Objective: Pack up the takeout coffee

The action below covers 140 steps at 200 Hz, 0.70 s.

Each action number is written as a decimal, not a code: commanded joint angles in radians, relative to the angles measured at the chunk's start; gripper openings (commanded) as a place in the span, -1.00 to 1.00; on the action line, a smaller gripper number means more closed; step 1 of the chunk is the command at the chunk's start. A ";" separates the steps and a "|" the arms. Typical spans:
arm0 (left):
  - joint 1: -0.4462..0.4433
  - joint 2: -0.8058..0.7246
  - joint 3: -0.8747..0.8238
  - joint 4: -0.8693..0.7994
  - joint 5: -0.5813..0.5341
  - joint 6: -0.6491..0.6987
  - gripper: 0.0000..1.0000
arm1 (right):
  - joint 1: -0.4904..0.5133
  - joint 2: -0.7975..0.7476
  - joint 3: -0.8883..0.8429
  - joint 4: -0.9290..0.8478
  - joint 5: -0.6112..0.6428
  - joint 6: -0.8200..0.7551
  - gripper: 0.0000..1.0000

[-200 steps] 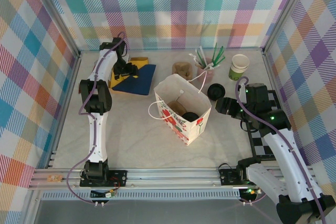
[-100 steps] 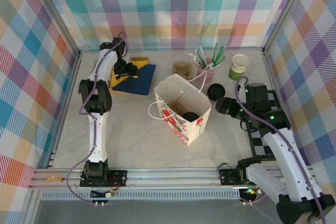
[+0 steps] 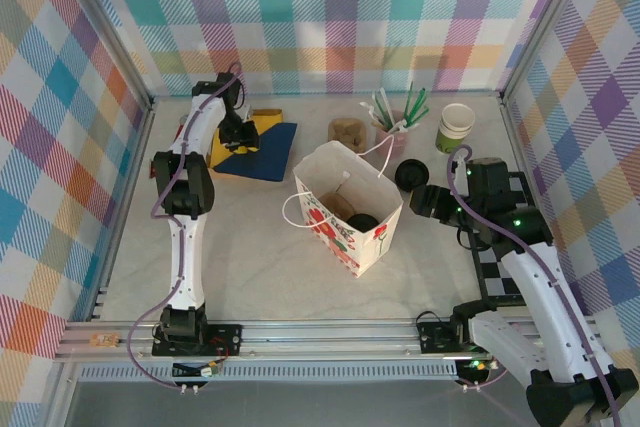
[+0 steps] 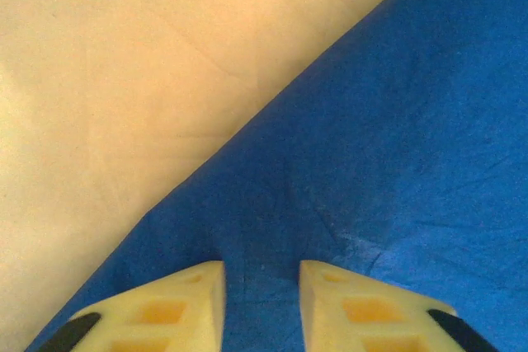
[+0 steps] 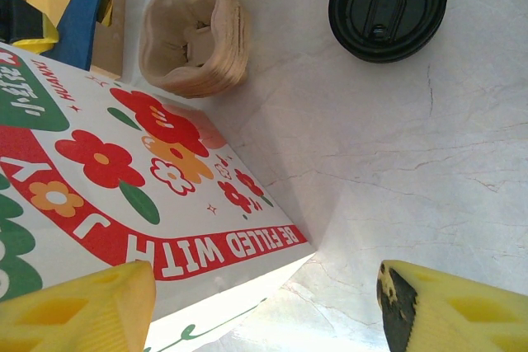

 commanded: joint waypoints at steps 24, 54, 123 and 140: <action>0.005 -0.072 -0.010 0.046 -0.109 0.004 0.33 | -0.006 -0.010 -0.019 0.008 -0.004 -0.026 0.43; 0.022 -0.057 0.007 0.060 -0.121 0.006 0.46 | -0.006 -0.019 -0.027 0.010 -0.007 -0.020 0.43; 0.024 0.010 0.018 0.032 -0.095 0.017 0.46 | -0.006 -0.027 -0.015 -0.011 0.005 -0.026 0.44; 0.022 0.015 0.015 0.030 -0.078 0.019 0.45 | -0.006 -0.028 -0.015 -0.009 0.003 -0.024 0.44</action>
